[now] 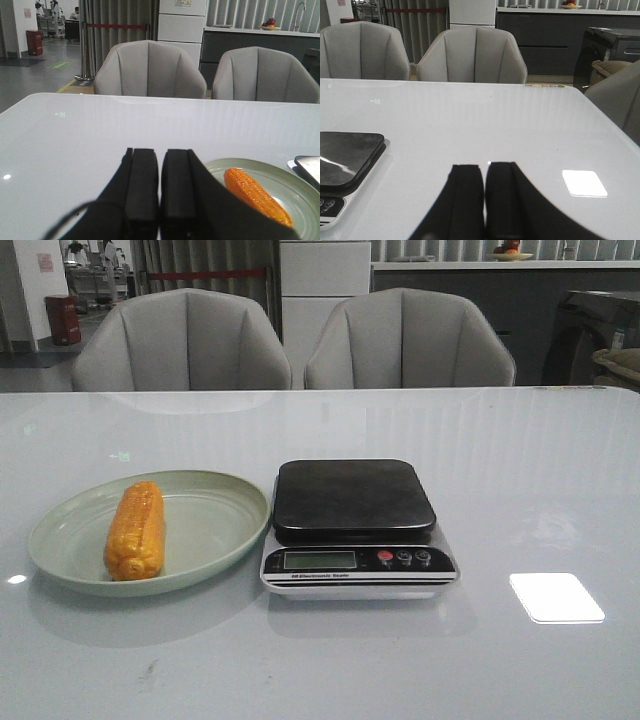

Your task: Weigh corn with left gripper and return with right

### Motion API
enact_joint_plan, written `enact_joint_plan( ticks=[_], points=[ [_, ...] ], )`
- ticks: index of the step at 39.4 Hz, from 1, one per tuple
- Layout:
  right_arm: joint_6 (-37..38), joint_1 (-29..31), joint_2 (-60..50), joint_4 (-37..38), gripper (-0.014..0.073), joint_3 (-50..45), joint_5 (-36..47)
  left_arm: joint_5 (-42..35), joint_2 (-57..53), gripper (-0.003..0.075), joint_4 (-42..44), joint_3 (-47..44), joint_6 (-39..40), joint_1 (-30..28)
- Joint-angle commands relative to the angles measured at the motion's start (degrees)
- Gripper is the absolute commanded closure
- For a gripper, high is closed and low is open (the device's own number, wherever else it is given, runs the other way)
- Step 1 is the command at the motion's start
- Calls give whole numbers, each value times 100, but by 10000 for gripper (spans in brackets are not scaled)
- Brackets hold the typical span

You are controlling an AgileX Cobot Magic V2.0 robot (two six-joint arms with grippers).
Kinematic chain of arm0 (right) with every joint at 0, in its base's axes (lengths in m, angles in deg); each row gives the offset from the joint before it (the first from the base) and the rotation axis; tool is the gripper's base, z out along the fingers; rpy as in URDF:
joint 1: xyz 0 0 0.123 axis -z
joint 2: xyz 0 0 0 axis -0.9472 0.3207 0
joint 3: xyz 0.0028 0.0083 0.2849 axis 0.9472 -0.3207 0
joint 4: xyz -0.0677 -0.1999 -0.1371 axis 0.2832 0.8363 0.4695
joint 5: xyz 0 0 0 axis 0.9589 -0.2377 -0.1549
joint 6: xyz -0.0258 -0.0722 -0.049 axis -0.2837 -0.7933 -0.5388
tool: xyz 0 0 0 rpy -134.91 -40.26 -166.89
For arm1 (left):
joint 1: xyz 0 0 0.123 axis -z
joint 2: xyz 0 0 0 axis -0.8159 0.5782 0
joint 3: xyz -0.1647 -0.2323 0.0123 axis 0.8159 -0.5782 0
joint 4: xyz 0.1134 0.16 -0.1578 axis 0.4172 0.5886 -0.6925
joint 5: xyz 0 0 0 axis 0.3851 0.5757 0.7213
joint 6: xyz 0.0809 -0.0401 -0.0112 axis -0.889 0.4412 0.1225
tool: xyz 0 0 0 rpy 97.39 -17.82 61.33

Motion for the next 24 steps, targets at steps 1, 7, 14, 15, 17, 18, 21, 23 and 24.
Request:
enact_joint_plan(
  ticks=[1, 7, 14, 15, 17, 18, 21, 23, 24],
  points=[
    [-37, 35, -108, 65, 407, -63, 452, -451, -113, 606, 0, -179, 36, 4],
    [-37, 35, -108, 65, 407, -63, 452, -451, -113, 606, 0, -179, 36, 4],
    [-37, 35, -108, 65, 407, -63, 452, -476, -113, 606, 0, -179, 25, 4],
    [-37, 35, -108, 65, 407, -63, 452, -490, -113, 606, 32, -179, 24, 4],
    [-37, 35, -108, 65, 407, -63, 452, -582, -113, 606, 0, -179, 24, 4],
    [-37, 35, -108, 65, 407, -63, 452, -652, -113, 606, 0, -179, 24, 4],
    [-37, 35, -108, 65, 407, -63, 452, -873, -113, 606, 0, -165, 24, 4],
    [-37, 35, -108, 65, 407, -63, 452, -1061, -113, 606, -54, -109, 24, 4],
    [-37, 35, -108, 65, 407, -63, 452, -1137, -113, 606, -115, -66, 24, 4]
  ],
)
